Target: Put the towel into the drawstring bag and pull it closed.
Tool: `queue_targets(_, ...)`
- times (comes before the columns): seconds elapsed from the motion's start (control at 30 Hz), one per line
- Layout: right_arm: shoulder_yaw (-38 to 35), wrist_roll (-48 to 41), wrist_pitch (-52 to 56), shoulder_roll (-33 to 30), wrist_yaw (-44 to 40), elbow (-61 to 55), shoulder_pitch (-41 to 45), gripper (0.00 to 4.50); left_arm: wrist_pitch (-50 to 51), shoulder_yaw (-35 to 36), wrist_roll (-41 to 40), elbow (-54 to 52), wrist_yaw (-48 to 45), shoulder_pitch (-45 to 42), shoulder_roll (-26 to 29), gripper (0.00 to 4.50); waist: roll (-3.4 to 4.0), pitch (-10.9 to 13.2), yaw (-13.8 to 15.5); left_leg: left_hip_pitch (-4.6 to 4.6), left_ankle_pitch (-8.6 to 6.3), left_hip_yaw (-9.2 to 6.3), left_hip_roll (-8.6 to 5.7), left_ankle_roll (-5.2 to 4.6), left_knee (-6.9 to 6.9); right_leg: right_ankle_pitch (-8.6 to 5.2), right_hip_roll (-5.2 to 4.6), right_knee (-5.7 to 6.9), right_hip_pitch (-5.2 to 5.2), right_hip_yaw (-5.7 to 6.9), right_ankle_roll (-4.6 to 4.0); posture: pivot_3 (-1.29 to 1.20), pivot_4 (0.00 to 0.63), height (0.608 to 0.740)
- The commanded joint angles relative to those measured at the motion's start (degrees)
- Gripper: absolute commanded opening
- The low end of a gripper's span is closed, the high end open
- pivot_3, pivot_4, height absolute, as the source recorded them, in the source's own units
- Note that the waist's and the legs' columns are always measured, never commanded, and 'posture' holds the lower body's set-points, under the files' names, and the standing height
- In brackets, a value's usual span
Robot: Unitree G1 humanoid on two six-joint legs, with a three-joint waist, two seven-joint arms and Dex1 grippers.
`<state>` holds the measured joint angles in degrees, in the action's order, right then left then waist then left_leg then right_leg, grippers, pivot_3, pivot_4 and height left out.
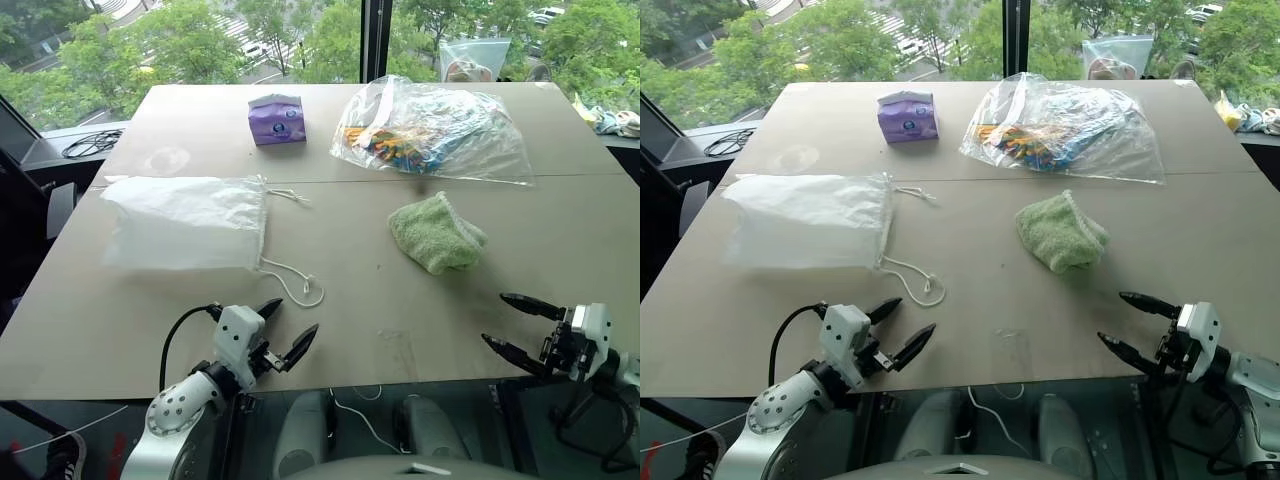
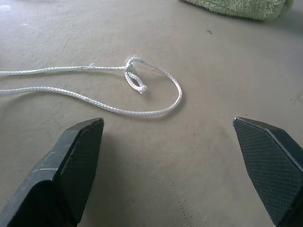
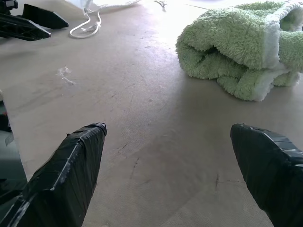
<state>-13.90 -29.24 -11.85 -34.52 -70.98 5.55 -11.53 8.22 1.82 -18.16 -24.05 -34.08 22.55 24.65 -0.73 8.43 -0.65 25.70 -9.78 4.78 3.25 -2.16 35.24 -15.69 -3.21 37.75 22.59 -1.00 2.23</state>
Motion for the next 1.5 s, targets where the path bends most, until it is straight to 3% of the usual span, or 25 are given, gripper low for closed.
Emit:
queue_targets(0.03, -1.61, -0.82, -0.92, -0.28, -0.05, -1.58, -0.52, 4.48, -0.48, 1.94, -1.42, -1.67, -0.21, 0.43, 0.22, 4.5, 0.0, 0.0, 0.0, 0.0, 0.0, 0.0, 0.0, 0.0, 0.0, 0.0, 0.0, 0.0, 0.0, 0.0, 0.0, 0.0, 0.15, 0.74)
queue_targets(0.37, -0.9, -0.88, -0.11, -0.52, -1.1, -0.59, 0.46, 4.48, 0.47, 4.44, -3.43, -4.47, -0.09, 2.38, 0.57, 4.5, 0.0, 0.01, -0.02, 0.0, 0.0, 0.0, 0.0, 0.0, -0.02, 0.0, -0.01, -0.01, 0.0, 0.0, 0.0, 0.0, 0.15, 0.74)
queue_targets(0.8, -0.7, -0.68, -0.72, 0.29, -1.39, 0.82, 2.51, 4.48, 0.42, 4.57, -2.01, -3.51, 0.88, -1.45, -0.03, 4.5, -0.02, 0.02, 0.03, 0.0, 0.0, 0.02, -0.01, 0.0, -0.02, 0.0, 0.0, -0.01, 0.0, 0.02, 0.0, 0.0, 0.15, 0.74)
queue_targets(1.03, 0.79, -6.26, 9.03, -2.83, -3.85, -7.92, 4.24, 4.48, 6.3, -1.23, 2.62, -11.24, 9.42, -6.9, -3.72, 4.5, -0.03, 0.04, 0.11, 0.0, 0.01, 0.03, -0.02, -0.01, 0.03, 0.01, 0.01, 0.05, -0.04, 0.02, 0.01, 0.0, 0.15, 0.74)
queue_targets(1.33, 2.31, -9.0, 16.18, -2.55, -0.05, -16.64, 11.5, 4.48, 15.95, -4.03, 17.2, -10.06, 26.69, -22.9, -10.43, 4.5, -0.13, 0.09, 0.54, -0.01, 0.15, -0.14, -0.03, -0.22, 0.16, 0.02, 0.52, 0.19, -0.11, 0.24, 0.03, 0.0, 0.15, 0.74)
queue_targets(1.5, 3.15, -8.32, 16.37, -2.39, -0.08, -16.8, 14.81, 4.48, 22.65, -6.87, 29.82, -5.07, 37.4, -29.67, -13.26, 4.5, -0.2, 0.13, 0.81, -0.01, 0.19, -0.09, -0.07, -0.28, 0.32, 0.02, 0.58, 0.13, -0.21, 0.18, 0.1, 0.0, 0.15, 0.74)
